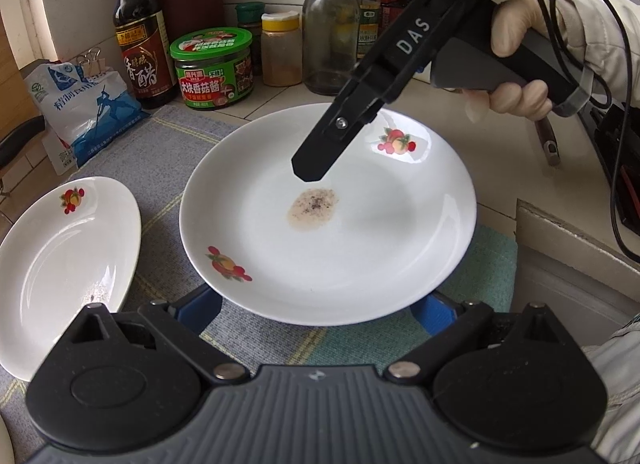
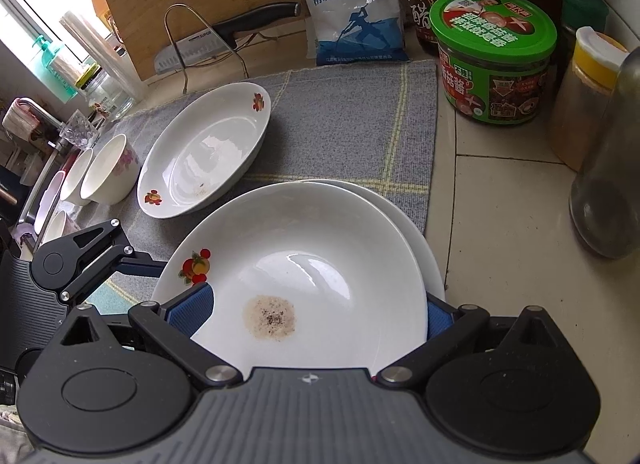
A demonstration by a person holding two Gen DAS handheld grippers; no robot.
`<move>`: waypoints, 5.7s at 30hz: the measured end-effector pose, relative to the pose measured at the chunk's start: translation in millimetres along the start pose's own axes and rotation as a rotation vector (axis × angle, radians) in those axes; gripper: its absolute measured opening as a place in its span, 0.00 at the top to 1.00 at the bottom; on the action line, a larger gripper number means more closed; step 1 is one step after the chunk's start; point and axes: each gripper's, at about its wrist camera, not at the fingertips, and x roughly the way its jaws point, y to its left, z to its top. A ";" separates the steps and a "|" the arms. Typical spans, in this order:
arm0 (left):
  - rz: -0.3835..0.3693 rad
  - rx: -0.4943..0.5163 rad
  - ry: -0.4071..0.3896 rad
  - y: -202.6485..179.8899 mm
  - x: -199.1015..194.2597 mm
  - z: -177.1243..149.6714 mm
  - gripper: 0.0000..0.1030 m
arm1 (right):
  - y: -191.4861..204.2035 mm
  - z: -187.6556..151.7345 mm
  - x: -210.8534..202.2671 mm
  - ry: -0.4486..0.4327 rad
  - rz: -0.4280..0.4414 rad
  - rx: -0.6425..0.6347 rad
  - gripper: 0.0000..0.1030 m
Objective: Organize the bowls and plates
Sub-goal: 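Lower the stained plate onto the other flower plate with the right gripper, then open the right gripper and withdraw it from the stacked plates, then reach the right gripper to the brown-stained flower plate and grasp its rim, then lift and carry the held plate with the right gripper toward the plate stack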
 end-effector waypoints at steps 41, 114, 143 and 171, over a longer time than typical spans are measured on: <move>0.012 -0.097 -0.080 -3.2 -11.0 -10.2 0.03 | 38.4 -18.3 -5.5 -0.013 -0.295 -0.067 0.00; 0.491 -0.496 -0.157 82.6 -15.9 -67.8 0.00 | 131.0 98.0 90.5 -0.049 -0.125 -0.487 0.00; 0.474 -0.475 -0.154 91.7 -8.9 -56.9 0.00 | 96.0 161.0 157.0 0.087 0.083 -0.433 0.00; 0.477 -0.417 -0.174 91.7 -6.8 -55.4 0.02 | 96.4 184.6 168.5 0.161 0.192 -0.439 0.10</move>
